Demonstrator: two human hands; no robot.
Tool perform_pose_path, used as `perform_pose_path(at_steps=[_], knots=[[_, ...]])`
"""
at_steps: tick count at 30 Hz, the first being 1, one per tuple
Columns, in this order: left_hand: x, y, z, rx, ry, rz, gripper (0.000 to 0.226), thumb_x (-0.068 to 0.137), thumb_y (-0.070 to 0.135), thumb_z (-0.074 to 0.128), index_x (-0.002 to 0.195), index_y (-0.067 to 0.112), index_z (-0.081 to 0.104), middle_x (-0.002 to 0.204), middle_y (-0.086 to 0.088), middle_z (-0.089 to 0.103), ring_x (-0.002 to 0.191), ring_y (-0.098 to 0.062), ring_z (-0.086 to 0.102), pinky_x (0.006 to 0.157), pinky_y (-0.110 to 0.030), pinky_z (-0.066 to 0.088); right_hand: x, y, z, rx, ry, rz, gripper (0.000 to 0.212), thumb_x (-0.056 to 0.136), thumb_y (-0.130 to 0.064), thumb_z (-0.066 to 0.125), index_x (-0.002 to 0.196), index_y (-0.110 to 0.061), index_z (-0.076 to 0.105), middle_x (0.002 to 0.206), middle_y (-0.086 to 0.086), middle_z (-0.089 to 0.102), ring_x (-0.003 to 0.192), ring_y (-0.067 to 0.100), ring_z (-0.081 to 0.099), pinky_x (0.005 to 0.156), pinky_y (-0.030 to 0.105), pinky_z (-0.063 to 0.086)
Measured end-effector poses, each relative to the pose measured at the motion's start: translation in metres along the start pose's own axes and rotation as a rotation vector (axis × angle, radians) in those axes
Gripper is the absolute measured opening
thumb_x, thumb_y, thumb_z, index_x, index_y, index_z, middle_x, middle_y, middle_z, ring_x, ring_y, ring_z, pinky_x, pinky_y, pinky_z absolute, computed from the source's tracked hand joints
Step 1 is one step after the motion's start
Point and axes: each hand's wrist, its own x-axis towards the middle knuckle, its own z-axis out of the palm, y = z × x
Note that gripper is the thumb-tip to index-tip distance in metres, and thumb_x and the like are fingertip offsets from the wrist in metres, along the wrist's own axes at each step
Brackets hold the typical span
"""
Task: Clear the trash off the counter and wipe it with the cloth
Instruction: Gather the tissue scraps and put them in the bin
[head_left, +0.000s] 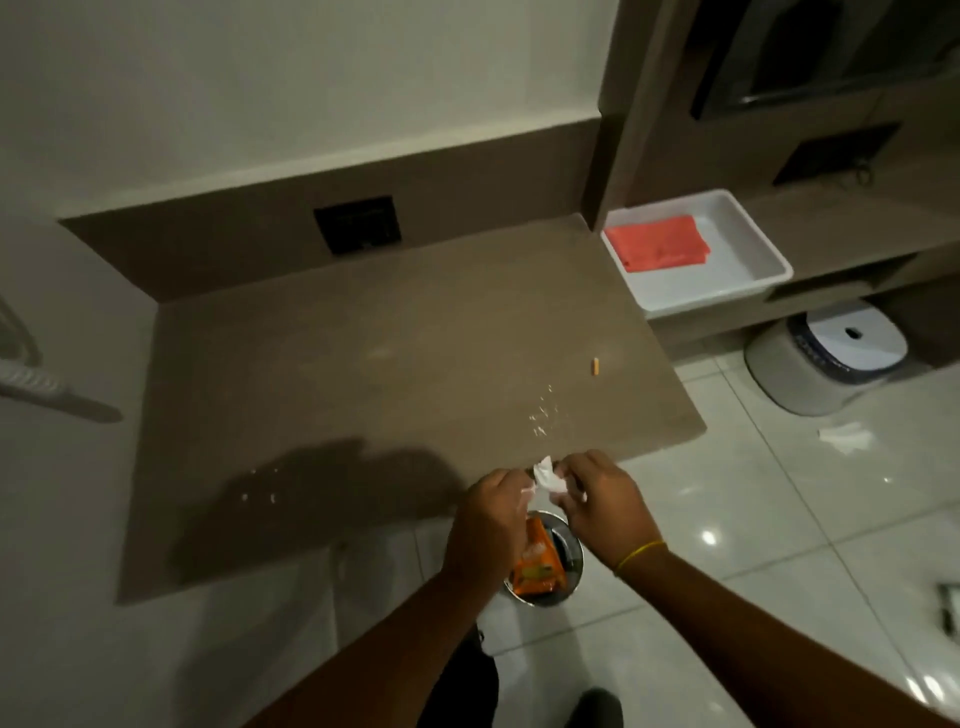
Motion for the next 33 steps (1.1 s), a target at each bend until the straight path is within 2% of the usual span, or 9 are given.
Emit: perform_pose_path(at_steps=[3, 5, 8, 14, 20, 24, 27, 30, 33], knots=[[-0.032, 0.009, 0.04, 0.014, -0.098, -0.088, 0.041, 0.096, 0.024, 0.041, 0.094, 0.007, 0.078, 0.09, -0.01, 0.077, 0.078, -0.017, 0.075, 0.07, -0.028, 0.061, -0.031, 0.039, 0.043, 0.06, -0.051, 0.099, 0.025, 0.081, -0.017, 0.075, 0.105, -0.018, 0.068, 0.099, 0.003, 0.063, 0.085, 0.025, 0.066, 0.072, 0.026, 0.044], [-0.045, 0.0, 0.071, -0.053, -0.142, -0.231, 0.026, 0.099, 0.008, 0.055, 0.095, -0.001, 0.079, 0.091, -0.015, 0.078, 0.074, -0.006, 0.074, 0.069, -0.023, 0.06, -0.037, 0.063, 0.076, 0.13, -0.107, 0.189, 0.036, 0.082, -0.02, 0.075, 0.117, -0.016, 0.068, 0.108, 0.008, 0.066, 0.096, 0.029, 0.067, 0.081, 0.028, 0.048], [-0.052, -0.041, 0.144, -0.089, -0.17, -0.441, 0.016, 0.094, 0.0, 0.068, 0.082, 0.003, 0.078, 0.084, -0.014, 0.079, 0.077, -0.025, 0.074, 0.068, -0.034, 0.055, -0.029, 0.108, 0.143, 0.187, -0.174, 0.296, 0.046, 0.088, -0.028, 0.071, 0.132, -0.016, 0.06, 0.121, 0.011, 0.066, 0.108, 0.03, 0.066, 0.096, 0.035, 0.053], [-0.044, -0.14, 0.292, -0.04, -0.261, -0.562, 0.019, 0.099, 0.016, 0.067, 0.108, 0.009, 0.081, 0.11, -0.013, 0.081, 0.104, -0.031, 0.076, 0.086, -0.036, 0.059, 0.015, 0.21, 0.291, 0.181, -0.212, 0.453, 0.038, 0.087, -0.012, 0.066, 0.125, -0.009, 0.062, 0.129, 0.019, 0.061, 0.113, 0.039, 0.063, 0.097, 0.04, 0.052], [-0.04, -0.205, 0.382, -0.025, -0.41, -0.507, 0.035, 0.102, 0.035, 0.062, 0.132, 0.017, 0.071, 0.131, -0.01, 0.073, 0.124, -0.031, 0.067, 0.098, -0.035, 0.053, 0.037, 0.281, 0.381, 0.115, -0.249, 0.468, 0.05, 0.084, -0.019, 0.072, 0.13, -0.011, 0.056, 0.128, 0.02, 0.061, 0.113, 0.042, 0.064, 0.096, 0.046, 0.054], [-0.05, -0.205, 0.374, -0.047, -0.365, -0.478, 0.048, 0.099, 0.024, 0.066, 0.146, 0.022, 0.06, 0.144, -0.011, 0.067, 0.131, -0.035, 0.063, 0.108, -0.041, 0.054, 0.024, 0.28, 0.368, 0.061, -0.252, 0.461, 0.065, 0.079, -0.026, 0.074, 0.138, -0.012, 0.051, 0.129, 0.02, 0.059, 0.113, 0.044, 0.063, 0.094, 0.047, 0.054], [-0.062, -0.185, 0.338, -0.054, -0.303, -0.42, 0.058, 0.09, 0.011, 0.075, 0.146, 0.017, 0.062, 0.139, -0.011, 0.071, 0.125, -0.032, 0.068, 0.101, -0.038, 0.056, 0.001, 0.248, 0.323, 0.109, -0.206, 0.46, 0.057, 0.084, -0.031, 0.066, 0.137, -0.013, 0.051, 0.133, 0.017, 0.058, 0.111, 0.041, 0.064, 0.094, 0.045, 0.053], [-0.065, -0.157, 0.294, 0.03, -0.248, -0.297, 0.071, 0.07, 0.021, 0.096, 0.136, 0.013, 0.072, 0.125, -0.009, 0.079, 0.109, -0.028, 0.079, 0.089, -0.031, 0.062, -0.016, 0.205, 0.266, 0.2, -0.152, 0.429, 0.08, 0.077, -0.059, 0.049, 0.143, -0.014, 0.047, 0.139, 0.01, 0.054, 0.116, 0.031, 0.063, 0.1, 0.037, 0.05], [-0.055, -0.125, 0.243, 0.021, -0.151, -0.13, 0.058, 0.083, 0.028, 0.083, 0.138, 0.016, 0.071, 0.137, -0.004, 0.073, 0.121, -0.022, 0.074, 0.107, -0.019, 0.046, -0.021, 0.165, 0.21, 0.24, -0.048, 0.336, 0.079, 0.082, -0.064, 0.038, 0.143, -0.015, 0.049, 0.139, 0.003, 0.055, 0.117, 0.022, 0.063, 0.097, 0.021, 0.042]])
